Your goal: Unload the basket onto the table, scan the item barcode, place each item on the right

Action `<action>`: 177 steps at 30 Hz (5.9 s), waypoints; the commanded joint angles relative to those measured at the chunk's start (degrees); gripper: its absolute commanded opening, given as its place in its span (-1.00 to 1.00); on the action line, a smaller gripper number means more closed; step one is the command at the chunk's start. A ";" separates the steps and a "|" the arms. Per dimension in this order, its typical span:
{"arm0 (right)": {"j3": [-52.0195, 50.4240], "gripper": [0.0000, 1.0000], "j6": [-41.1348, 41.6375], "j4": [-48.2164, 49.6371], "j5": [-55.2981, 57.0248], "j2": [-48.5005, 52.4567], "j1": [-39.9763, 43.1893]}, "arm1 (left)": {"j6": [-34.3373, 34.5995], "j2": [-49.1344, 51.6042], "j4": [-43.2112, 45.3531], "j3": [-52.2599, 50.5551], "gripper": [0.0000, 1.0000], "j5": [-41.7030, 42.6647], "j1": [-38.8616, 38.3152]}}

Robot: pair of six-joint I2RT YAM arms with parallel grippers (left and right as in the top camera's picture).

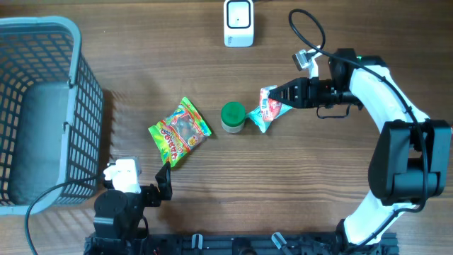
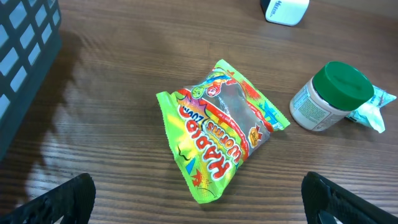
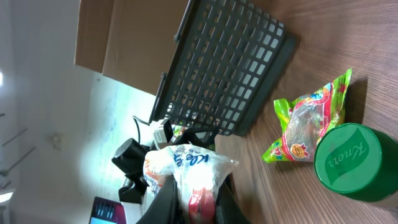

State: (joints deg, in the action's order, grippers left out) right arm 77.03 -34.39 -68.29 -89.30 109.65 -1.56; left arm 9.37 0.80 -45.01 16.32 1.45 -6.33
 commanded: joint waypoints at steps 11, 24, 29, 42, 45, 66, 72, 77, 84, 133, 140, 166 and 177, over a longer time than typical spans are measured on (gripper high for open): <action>19.52 -0.91 41.18 15.41 65.35 -5.38 -10.32 | 0.31 -0.44 0.13 -0.26 1.00 0.44 -0.33; 20.79 -0.91 8.90 72.54 121.02 13.94 -25.27 | 0.31 -0.44 0.11 -0.26 1.00 0.46 -0.31; 20.79 -0.91 2.14 86.27 119.67 20.79 -25.59 | 0.31 -0.44 0.13 -0.26 1.00 0.44 -0.33; 23.17 -0.91 4.61 87.54 123.25 23.34 -27.80 | 0.31 -0.44 0.13 -0.26 1.00 0.46 -0.33; 23.78 -0.91 9.90 77.42 123.19 15.91 -27.74 | 0.31 -0.44 0.13 -0.26 1.00 0.46 -0.33; 20.55 -0.91 38.45 30.73 107.75 13.86 29.18 | 0.31 -0.44 0.13 -0.26 1.00 0.46 -0.31; 21.29 0.99 40.79 29.03 109.96 11.30 34.93 | 0.31 -0.44 0.13 -0.26 1.00 0.46 -0.31; 22.18 0.99 51.45 25.14 87.60 -6.19 28.35 | 0.31 -0.44 0.13 -0.26 1.00 0.44 -0.31; 16.61 0.99 65.22 7.50 66.29 -10.62 2.75 | 0.31 -0.44 0.13 -0.26 1.00 0.46 -0.33; -3.80 -0.91 -17.94 61.09 -3.67 -2.84 -23.67 | 0.31 -0.44 0.13 -0.26 1.00 0.46 -0.31; -3.80 -0.91 -20.48 101.46 -3.58 -2.84 -27.52 | 0.31 -0.44 0.13 -0.26 1.00 0.44 -0.31; -4.96 -0.91 101.74 104.08 20.59 -2.82 -23.96 | 0.31 -0.44 0.13 -0.26 1.00 0.46 -0.33; 23.08 -0.91 102.22 71.10 74.79 11.15 -18.99 | 0.31 -0.44 0.13 -0.26 1.00 0.46 -0.31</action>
State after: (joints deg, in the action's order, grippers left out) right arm 92.27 64.16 2.70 -24.40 113.16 -20.21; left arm 9.37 0.80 -45.04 16.32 1.45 -6.33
